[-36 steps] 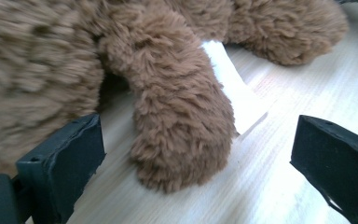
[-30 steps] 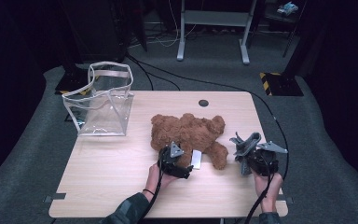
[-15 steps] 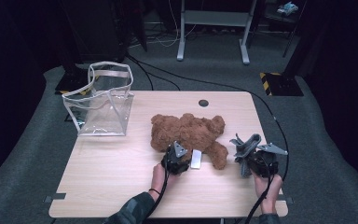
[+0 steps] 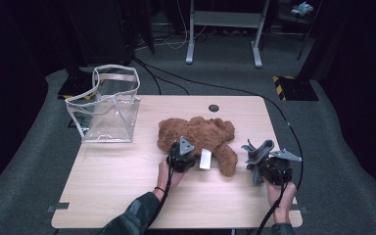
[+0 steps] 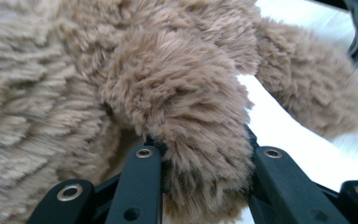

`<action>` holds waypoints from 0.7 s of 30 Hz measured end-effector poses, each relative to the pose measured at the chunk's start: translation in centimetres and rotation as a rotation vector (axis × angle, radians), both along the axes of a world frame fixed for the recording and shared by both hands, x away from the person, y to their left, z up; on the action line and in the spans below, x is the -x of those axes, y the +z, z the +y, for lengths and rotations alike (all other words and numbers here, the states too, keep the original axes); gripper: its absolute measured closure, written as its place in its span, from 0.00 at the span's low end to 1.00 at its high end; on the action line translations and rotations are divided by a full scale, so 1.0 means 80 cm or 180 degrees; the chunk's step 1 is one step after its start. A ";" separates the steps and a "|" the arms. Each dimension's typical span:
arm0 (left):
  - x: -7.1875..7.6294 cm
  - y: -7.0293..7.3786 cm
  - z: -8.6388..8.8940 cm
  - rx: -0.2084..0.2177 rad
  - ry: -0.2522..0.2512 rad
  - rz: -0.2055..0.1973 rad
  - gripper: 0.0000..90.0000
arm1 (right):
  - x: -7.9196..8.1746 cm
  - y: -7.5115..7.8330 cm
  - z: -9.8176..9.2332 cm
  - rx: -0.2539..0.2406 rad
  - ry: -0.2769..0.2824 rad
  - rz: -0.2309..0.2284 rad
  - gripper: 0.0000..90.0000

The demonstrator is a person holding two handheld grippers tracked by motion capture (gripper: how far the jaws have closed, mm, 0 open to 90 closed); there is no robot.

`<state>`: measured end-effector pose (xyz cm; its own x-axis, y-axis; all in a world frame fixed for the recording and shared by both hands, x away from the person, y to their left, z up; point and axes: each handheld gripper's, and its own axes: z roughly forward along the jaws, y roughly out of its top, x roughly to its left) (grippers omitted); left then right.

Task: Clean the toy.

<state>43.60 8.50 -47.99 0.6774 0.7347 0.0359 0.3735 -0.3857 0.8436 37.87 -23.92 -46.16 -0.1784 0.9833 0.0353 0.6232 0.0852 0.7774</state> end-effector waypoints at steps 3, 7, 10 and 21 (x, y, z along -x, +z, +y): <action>-0.006 0.012 0.001 0.0047 -0.0037 0.0000 0.80 | -0.001 0.002 0.001 -0.0005 0.0004 -0.0005 0.81; -0.013 0.029 0.000 0.0111 -0.0058 -0.0071 0.81 | -0.001 0.003 0.002 -0.0001 0.0004 -0.0004 0.81; -0.017 0.043 0.002 0.0176 -0.0077 -0.0115 0.81 | -0.001 0.004 0.001 0.0003 0.0002 -0.0007 0.81; -0.013 0.100 0.011 0.0433 -0.0171 -0.0250 0.81 | -0.001 0.009 0.001 0.0014 -0.0002 -0.0018 0.81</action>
<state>44.62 9.39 -40.02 0.7148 0.6993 -0.0070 0.2864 -0.2836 0.9152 37.92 -23.80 -45.42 -0.1780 0.9836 0.0300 0.6188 0.0882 0.7806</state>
